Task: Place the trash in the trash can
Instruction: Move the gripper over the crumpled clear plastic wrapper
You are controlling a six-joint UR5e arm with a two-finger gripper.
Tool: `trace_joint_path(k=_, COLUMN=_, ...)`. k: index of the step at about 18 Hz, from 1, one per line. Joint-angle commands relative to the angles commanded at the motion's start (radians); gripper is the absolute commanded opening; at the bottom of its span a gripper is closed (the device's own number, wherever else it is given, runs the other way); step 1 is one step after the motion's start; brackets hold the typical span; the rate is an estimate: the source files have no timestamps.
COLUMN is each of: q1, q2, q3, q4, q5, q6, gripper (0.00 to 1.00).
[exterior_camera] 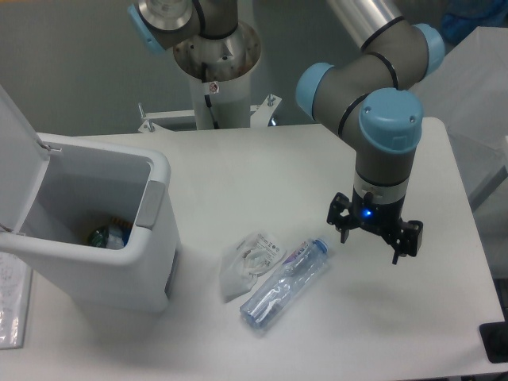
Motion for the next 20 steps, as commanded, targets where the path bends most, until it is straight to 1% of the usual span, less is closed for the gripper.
trace_joint_path(k=7, q1=-0.014, q2=-0.008, q3=0.0, q4=0.003, q5=-0.002, q6=-0.002, gripper=1.0)
trace_joint_path(k=9, q1=-0.035, q2=-0.017, q3=-0.002, q4=0.003, q5=0.0, q6=-0.015, gripper=1.0)
trace_joint_path(k=13, q1=-0.073, q2=-0.043, q3=-0.018, q4=0.008, q5=0.037, q6=-0.13, gripper=1.0)
trace_joint_path(k=15, q1=-0.098, q2=-0.044, q3=-0.029, q4=0.005, q5=0.038, q6=-0.144, gripper=1.0)
trace_joint_path(k=16, q1=-0.124, q2=-0.044, q3=-0.035, q4=0.003, q5=0.037, q6=-0.144, gripper=1.0)
trace_joint_path(k=17, q1=-0.149, q2=-0.043, q3=-0.052, q4=0.005, q5=0.038, q6=-0.146, gripper=1.0)
trace_joint_path(k=20, q1=-0.17, q2=-0.014, q3=-0.139, q4=0.011, q5=0.069, q6=-0.137, gripper=1.0)
